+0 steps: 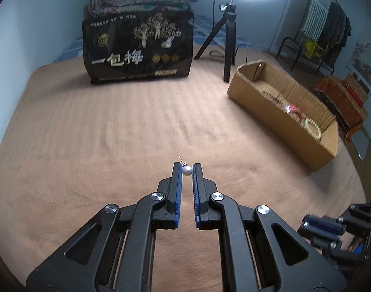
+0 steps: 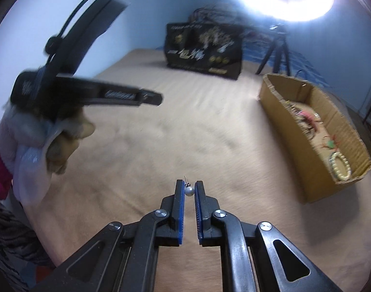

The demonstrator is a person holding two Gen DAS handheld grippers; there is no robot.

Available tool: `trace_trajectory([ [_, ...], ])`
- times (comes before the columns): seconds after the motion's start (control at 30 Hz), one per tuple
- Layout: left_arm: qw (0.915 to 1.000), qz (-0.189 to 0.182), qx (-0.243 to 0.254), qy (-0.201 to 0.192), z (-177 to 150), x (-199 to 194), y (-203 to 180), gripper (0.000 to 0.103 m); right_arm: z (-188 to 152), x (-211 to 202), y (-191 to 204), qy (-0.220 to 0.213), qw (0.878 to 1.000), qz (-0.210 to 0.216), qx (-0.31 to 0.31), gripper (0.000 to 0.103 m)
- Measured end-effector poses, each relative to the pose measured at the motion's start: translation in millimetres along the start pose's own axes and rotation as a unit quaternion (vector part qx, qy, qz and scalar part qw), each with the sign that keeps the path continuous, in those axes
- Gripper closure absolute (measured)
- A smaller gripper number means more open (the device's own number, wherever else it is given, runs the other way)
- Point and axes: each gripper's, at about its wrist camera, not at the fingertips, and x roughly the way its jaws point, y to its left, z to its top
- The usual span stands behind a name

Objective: Organize jewelry
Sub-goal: 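Carry the pearl over the cardboard box with the right gripper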

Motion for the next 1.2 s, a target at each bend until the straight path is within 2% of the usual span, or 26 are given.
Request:
trace_trajectory([
  [0.33,0.9989,-0.025,0.006,-0.038,45.3,-8.2,-33.9,0.097,32.4,-28.5,-63.2,-0.042,0.997,-0.036,0.057,0.097],
  [0.63,0.9970,-0.045,0.016,-0.060,81.9,4.2,-74.2,0.097,54.0,-41.5,-126.9,-0.061,0.991,-0.069,0.096,0.097],
  [0.93,0.9953,-0.067,0.023,-0.065,109.5,31.9,-112.2,0.097,72.8,-29.3,-181.6,-0.061,0.985,-0.097,0.127,0.097],
  [1.2,0.9954,-0.071,0.037,-0.053,116.0,62.5,-129.3,0.097,89.3,-5.5,-216.9,-0.061,0.982,-0.106,0.145,0.097],
])
